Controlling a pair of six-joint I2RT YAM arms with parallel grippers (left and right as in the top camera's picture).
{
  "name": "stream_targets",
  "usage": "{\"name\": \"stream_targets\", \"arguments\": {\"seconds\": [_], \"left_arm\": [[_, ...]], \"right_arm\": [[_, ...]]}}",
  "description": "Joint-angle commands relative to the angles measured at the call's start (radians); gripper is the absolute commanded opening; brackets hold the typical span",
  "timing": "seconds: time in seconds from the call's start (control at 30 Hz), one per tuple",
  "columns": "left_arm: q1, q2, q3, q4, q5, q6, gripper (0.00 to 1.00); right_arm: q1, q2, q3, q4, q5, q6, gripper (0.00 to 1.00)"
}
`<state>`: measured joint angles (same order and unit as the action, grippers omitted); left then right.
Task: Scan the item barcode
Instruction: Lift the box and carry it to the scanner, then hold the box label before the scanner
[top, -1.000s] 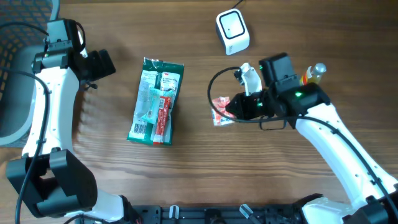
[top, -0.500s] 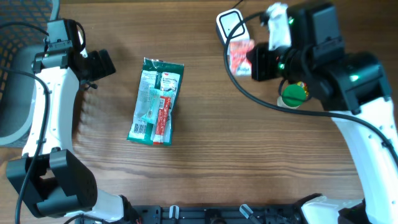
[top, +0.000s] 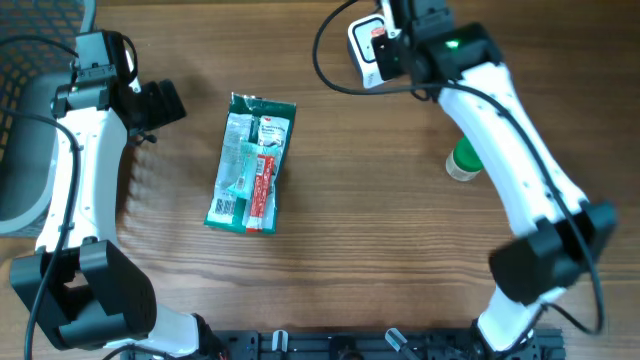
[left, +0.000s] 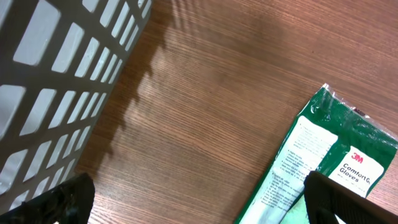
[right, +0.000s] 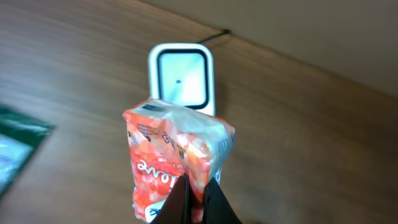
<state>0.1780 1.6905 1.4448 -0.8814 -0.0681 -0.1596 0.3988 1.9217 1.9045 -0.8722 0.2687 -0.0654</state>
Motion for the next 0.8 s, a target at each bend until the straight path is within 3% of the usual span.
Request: {"name": "stream_targets", "arguments": {"seconds": [0.0, 0.17, 0.4, 0.67, 0.77], "left_arm": [[0.004, -0.002, 0.007, 0.002, 0.008, -0.002, 1.00], [0.003, -0.002, 0.007, 0.002, 0.008, -0.002, 1.00], [0.003, -0.002, 0.007, 0.002, 0.008, -0.002, 1.00], [0.003, -0.002, 0.007, 0.002, 0.008, -0.002, 1.00], [0.003, -0.002, 0.007, 0.002, 0.008, -0.002, 1.00]], "right_arm": [[0.008, 0.091, 0.005, 0.076, 0.137, -0.089, 0.04], [0.008, 0.190, 0.005, 0.232, 0.250, -0.192, 0.04], [0.008, 0.293, 0.005, 0.375, 0.254, -0.327, 0.04], [0.008, 0.380, 0.005, 0.537, 0.262, -0.587, 0.04], [0.008, 0.380, 0.005, 0.557, 0.287, -0.589, 0.04]]}}
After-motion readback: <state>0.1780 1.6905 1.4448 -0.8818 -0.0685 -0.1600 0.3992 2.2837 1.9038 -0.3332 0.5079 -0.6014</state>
